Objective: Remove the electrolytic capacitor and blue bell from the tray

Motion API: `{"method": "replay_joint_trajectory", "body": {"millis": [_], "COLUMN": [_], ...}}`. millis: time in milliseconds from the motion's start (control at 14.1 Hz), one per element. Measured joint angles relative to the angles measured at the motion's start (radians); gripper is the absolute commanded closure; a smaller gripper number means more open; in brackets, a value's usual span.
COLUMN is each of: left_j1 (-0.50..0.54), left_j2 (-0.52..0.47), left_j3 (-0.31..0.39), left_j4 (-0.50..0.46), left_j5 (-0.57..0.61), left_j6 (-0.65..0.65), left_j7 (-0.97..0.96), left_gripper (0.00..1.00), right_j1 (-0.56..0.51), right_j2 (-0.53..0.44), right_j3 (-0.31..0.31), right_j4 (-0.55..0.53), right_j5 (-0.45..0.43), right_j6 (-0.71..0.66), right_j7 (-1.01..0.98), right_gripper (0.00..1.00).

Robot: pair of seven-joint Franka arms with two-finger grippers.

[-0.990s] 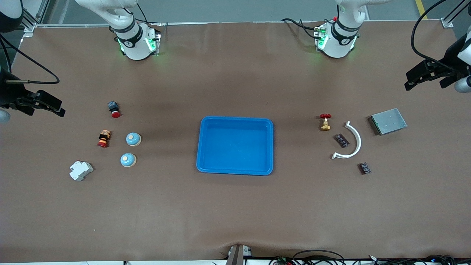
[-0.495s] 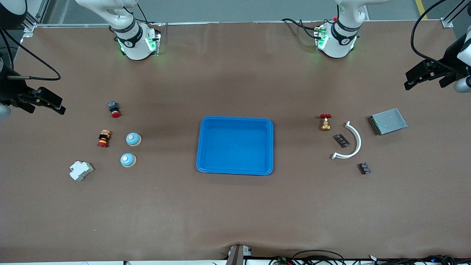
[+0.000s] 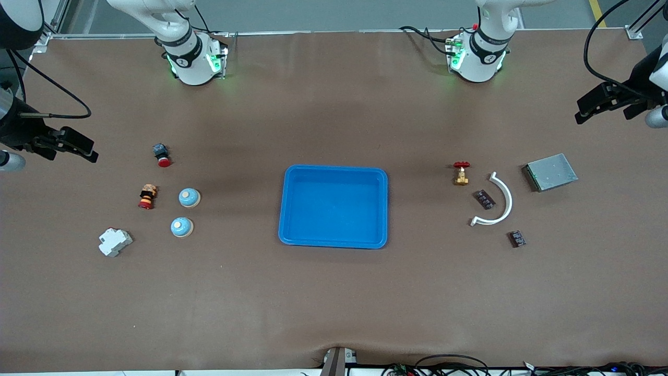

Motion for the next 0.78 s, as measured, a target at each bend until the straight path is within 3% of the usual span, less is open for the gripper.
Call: {"method": "replay_joint_trajectory", "body": {"millis": [778], "left_j1": [0.0], "left_j2": [-0.016], "left_j3": [-0.003], "left_j4": [-0.019], "left_j5": [0.0], "left_j6": [0.036], "left_j7": [0.003], "left_gripper": [0.0], "right_j1": [0.0], "right_j2": [-0.007], "right_j3": [-0.003], "right_j4": [-0.013], "right_j5": [-0.003], "right_j6": [-0.034], "right_j7": [0.0], "right_gripper": [0.0]}}
